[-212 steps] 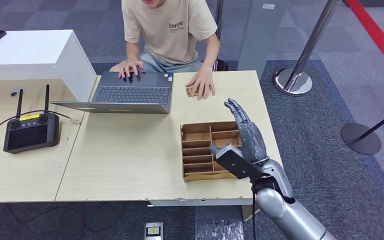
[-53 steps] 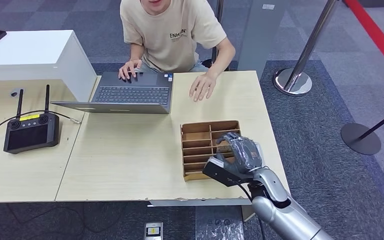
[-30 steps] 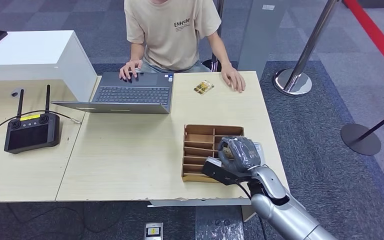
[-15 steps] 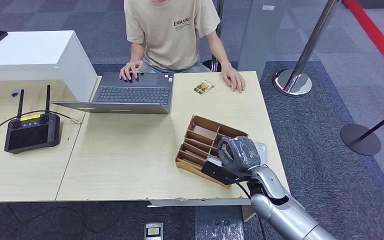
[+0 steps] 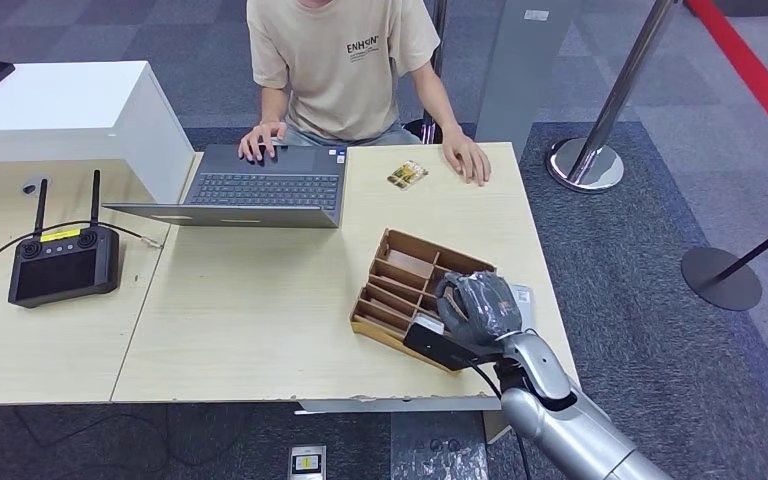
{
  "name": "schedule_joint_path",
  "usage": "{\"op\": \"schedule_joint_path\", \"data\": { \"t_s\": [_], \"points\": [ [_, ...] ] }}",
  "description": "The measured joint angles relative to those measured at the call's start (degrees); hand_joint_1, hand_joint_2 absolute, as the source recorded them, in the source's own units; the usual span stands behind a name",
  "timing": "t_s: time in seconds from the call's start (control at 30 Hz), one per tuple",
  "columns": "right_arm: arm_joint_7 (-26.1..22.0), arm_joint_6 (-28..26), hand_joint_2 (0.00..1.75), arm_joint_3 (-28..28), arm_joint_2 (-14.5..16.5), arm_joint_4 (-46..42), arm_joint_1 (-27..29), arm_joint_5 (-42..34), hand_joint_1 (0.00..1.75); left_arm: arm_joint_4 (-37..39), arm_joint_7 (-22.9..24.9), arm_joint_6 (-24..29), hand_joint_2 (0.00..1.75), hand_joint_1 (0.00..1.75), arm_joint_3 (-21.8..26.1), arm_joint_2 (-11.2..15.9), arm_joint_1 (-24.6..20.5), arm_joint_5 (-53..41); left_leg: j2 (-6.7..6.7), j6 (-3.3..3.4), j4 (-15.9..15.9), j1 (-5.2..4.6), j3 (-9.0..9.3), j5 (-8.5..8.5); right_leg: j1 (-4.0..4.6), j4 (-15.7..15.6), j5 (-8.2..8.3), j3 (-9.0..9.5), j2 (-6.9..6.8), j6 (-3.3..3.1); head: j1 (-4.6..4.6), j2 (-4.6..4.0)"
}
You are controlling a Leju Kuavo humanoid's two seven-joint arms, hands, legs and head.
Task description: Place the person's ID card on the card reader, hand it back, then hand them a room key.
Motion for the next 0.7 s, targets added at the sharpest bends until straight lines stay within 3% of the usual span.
{"op": "schedule_joint_path", "data": {
  "t_s": [0.37, 0.7],
  "points": [
    [-1.91, -1.13, 1.75, -0.17, 0.26, -0.77, -0.85, -1.23, 1.75, 0.00, -0.23, -0.14, 0.00, 0.00, 0.00, 0.01, -0.04, -0.29, 0.01, 0.00, 0.00, 0.00, -0.01, 0.00, 0.00, 0.00, 0.00, 0.00, 0.00, 0.00, 0.00, 0.00],
    [-2.54, -0.33, 1.75, -0.58, 0.32, -5.91, -5.63, -1.35, 1.75, 0.00, -0.62, -0.51, 0.00, 0.00, 0.00, -0.02, -0.28, -0.50, 0.01, 0.00, 0.01, 0.00, 0.01, 0.00, 0.00, 0.01, 0.01, 0.01, 0.00, 0.00, 0.00, 0.00]
  ]
}}
